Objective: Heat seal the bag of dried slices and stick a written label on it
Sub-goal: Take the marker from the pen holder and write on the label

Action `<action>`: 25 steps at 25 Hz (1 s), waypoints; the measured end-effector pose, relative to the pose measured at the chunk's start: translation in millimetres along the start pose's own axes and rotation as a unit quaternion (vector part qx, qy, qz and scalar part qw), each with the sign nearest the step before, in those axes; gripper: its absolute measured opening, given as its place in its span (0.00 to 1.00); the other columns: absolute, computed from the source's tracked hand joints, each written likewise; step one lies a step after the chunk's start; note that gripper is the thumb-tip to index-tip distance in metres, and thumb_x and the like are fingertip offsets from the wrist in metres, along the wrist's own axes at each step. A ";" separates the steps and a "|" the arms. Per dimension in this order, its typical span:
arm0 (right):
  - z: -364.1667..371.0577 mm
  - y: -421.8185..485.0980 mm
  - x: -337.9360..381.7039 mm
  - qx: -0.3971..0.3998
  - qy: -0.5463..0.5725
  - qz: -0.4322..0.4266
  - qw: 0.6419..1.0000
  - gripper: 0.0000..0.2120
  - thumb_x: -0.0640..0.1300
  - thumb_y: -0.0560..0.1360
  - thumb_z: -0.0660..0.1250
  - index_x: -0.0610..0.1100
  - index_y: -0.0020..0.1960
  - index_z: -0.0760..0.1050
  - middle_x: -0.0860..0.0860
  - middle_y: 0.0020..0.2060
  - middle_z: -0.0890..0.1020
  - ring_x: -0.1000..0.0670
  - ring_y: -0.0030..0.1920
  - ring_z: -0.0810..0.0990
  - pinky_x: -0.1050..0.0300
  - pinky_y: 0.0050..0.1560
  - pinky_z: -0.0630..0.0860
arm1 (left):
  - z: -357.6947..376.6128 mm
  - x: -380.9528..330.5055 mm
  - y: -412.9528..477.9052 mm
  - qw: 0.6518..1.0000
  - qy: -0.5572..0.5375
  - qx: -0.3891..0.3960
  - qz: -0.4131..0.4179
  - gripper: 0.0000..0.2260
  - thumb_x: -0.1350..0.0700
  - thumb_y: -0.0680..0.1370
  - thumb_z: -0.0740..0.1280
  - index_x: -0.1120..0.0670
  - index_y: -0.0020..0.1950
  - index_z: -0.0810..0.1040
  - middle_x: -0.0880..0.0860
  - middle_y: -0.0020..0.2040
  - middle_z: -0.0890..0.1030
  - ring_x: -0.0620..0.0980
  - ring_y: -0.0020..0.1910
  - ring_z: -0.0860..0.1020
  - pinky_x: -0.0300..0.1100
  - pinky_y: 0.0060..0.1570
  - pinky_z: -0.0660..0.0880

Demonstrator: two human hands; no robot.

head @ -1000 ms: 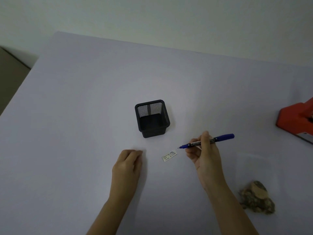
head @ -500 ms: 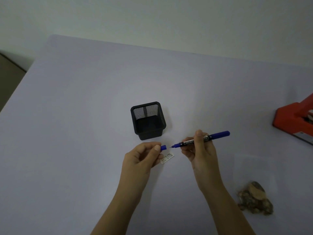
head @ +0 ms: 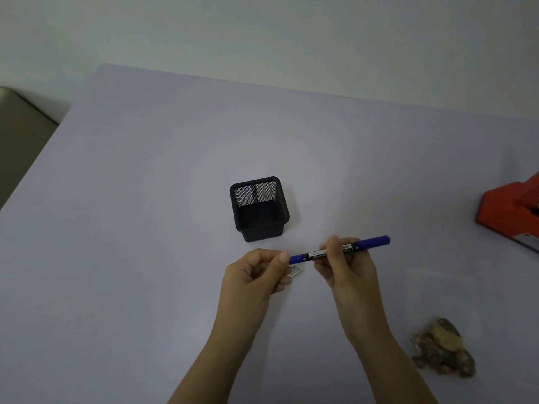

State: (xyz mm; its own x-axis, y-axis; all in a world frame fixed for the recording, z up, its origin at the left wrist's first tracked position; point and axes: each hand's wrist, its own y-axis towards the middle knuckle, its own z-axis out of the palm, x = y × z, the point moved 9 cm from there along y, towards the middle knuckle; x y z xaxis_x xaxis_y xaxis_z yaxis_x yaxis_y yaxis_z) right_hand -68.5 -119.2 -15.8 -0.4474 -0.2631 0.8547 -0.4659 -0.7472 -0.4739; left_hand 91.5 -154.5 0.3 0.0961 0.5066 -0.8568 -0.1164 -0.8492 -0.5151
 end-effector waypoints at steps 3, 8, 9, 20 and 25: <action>-2.1 -1.9 1.7 0.000 -0.003 0.002 1.000 0.07 0.44 0.68 0.67 0.41 0.42 0.72 0.50 0.33 0.80 0.54 0.35 0.84 0.65 0.35 0.79 | -2.7 0.0 -0.9 1.000 -0.010 -0.013 -0.009 0.06 0.57 0.75 0.66 0.51 0.39 0.81 0.49 0.28 0.81 0.39 0.26 0.76 0.29 0.32 0.75; -1.2 -6.7 4.3 0.023 -0.030 -0.012 0.999 0.04 0.39 0.70 0.67 0.41 0.41 0.72 0.51 0.32 0.80 0.54 0.36 0.83 0.64 0.35 0.80 | -0.3 12.0 -5.0 0.998 -0.039 -0.004 -0.049 0.07 0.56 0.75 0.66 0.57 0.41 0.82 0.49 0.26 0.79 0.41 0.25 0.75 0.30 0.29 0.74; -0.3 -7.4 6.0 0.032 -0.040 -0.018 0.999 0.04 0.38 0.71 0.67 0.42 0.41 0.72 0.52 0.32 0.80 0.54 0.36 0.83 0.64 0.35 0.80 | 0.0 15.1 -6.4 0.997 -0.046 -0.005 -0.058 0.07 0.56 0.75 0.66 0.57 0.42 0.82 0.49 0.26 0.79 0.41 0.25 0.75 0.31 0.29 0.74; 12.4 -3.9 98.1 0.033 -0.034 -0.200 0.979 0.11 0.49 0.72 0.59 0.49 0.54 0.72 0.56 0.41 0.83 0.55 0.44 0.82 0.66 0.45 0.78 | -25.9 -48.0 -8.7 0.990 0.018 -0.078 0.114 0.06 0.51 0.73 0.65 0.45 0.43 0.81 0.50 0.35 0.84 0.45 0.33 0.81 0.33 0.37 0.78; 63.4 5.8 123.0 0.051 -0.206 -0.345 0.914 0.07 0.43 0.79 0.60 0.50 0.54 0.74 0.54 0.43 0.81 0.52 0.45 0.83 0.57 0.49 0.80 | -64.3 -72.0 22.0 0.935 0.236 -0.209 0.161 0.16 0.53 0.79 0.61 0.49 0.67 0.72 0.48 0.55 0.80 0.43 0.46 0.79 0.31 0.46 0.73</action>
State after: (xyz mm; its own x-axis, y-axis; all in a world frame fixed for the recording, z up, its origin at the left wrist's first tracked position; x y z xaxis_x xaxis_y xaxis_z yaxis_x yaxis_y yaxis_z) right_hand -77.9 -194.6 100.0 0.2613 0.0999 0.9601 -0.4451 -0.8701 0.2117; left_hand 145.7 -219.2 52.2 0.5600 0.1757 -0.8097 0.1731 -0.9805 -0.0931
